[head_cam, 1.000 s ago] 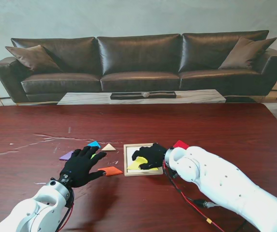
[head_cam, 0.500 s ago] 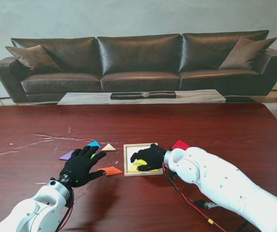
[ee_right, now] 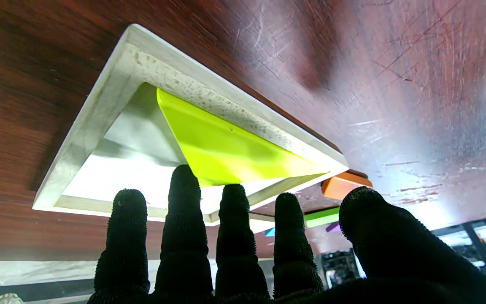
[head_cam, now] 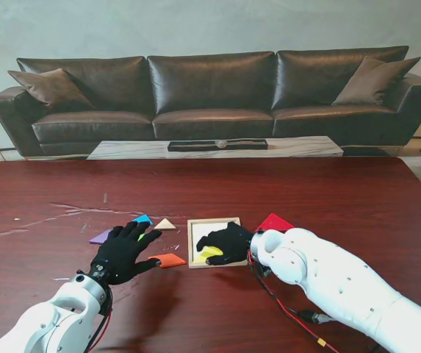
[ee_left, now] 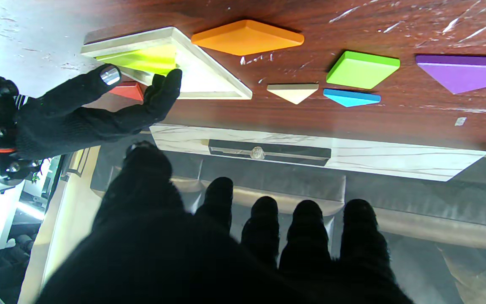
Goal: Assemble the tangram pieces into a square
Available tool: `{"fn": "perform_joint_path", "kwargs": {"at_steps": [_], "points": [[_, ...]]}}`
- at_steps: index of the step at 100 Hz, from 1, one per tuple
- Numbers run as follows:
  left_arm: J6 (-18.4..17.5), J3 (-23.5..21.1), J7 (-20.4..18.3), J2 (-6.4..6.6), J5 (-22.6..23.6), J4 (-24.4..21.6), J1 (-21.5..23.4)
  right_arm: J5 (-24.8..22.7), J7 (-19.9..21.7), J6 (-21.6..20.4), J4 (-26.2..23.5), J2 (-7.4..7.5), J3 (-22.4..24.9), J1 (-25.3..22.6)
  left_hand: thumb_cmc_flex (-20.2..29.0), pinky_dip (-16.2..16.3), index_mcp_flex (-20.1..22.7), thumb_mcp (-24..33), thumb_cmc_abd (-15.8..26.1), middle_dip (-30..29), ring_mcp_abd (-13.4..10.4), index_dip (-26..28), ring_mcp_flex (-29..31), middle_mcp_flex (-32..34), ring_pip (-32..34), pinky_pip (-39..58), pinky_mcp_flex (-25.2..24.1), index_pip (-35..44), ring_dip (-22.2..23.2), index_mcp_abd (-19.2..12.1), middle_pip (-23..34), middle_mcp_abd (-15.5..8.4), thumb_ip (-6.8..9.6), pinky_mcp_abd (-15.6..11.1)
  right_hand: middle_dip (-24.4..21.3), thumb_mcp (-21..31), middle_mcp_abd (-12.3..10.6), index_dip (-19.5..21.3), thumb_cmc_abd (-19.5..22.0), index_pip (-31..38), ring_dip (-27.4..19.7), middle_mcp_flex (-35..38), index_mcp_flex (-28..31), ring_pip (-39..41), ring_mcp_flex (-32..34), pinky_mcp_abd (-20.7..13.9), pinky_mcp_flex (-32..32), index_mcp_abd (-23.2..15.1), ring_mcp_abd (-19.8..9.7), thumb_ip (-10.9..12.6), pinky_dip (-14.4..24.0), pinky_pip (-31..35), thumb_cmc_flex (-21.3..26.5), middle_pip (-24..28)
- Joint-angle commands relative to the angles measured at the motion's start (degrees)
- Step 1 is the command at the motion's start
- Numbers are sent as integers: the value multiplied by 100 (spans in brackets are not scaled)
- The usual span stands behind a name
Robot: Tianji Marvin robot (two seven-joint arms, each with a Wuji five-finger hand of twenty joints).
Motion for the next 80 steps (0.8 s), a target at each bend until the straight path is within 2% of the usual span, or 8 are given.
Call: {"fn": "perform_joint_path", "kwargs": {"at_steps": [1, 19, 54, 71, 80], "points": [[-13, 0, 11, -6, -24, -22, 21, -95, 74, 23, -95, 2, -11, -157, 145, 87, -104, -35, 201, -4, -97, 0, -16, -60, -21, -90, -8, -84, -1, -51, -34, 12, 115, 60, 96, -98, -39, -2, 140, -71, -551, 37, 58, -851, -57, 95, -47, -17, -626, 128, -124, 42, -140, 103], [-9, -7, 6, -5, -17, -27, 26, -516, 111, 167, -469, 94, 384, -390, 140, 89, -93, -36, 204, -5, -100, 3, -23, -69, -24, -93, -14, -78, -1, -64, -38, -4, 115, 64, 103, -199, -7, 1, 165, -110, -543, -93, 21, -886, -71, 219, -24, -25, -480, 139, -124, 21, -137, 108], [0, -12, 16, -5, 4, -34, 37, -1643, 381, 571, -1514, 259, 1740, -1193, 146, 93, -92, -36, 202, -4, -98, 5, -22, -72, -21, -91, -9, -77, 0, -53, -37, 10, 115, 64, 75, -388, 67, -35, 168, -290, -600, -464, -168, -1082, -227, 251, -36, 70, -404, 156, -143, -67, -155, 49], [4, -9, 12, -5, 10, -35, 34, -1876, 498, 714, -1562, 285, 2281, -1337, 153, 93, -90, -31, 197, -4, -91, 6, -32, -76, -25, -91, -11, -76, -2, -45, -38, 19, 117, 65, 42, -410, -2, -57, 9, -417, -660, -720, -258, -1221, -497, 244, -184, 44, -434, 171, -234, -237, -141, -1], [6, -2, 2, -3, 10, -30, 22, -1928, 421, 710, -1408, 287, 2450, -1317, 150, 94, -90, -34, 197, -4, -97, 6, -24, -73, -21, -90, -8, -76, 0, -53, -37, 6, 117, 58, -37, 11, -49, -32, -337, -519, -801, -783, -254, -1337, -605, 242, -206, -44, -426, 157, -375, -331, -264, -74]]}}
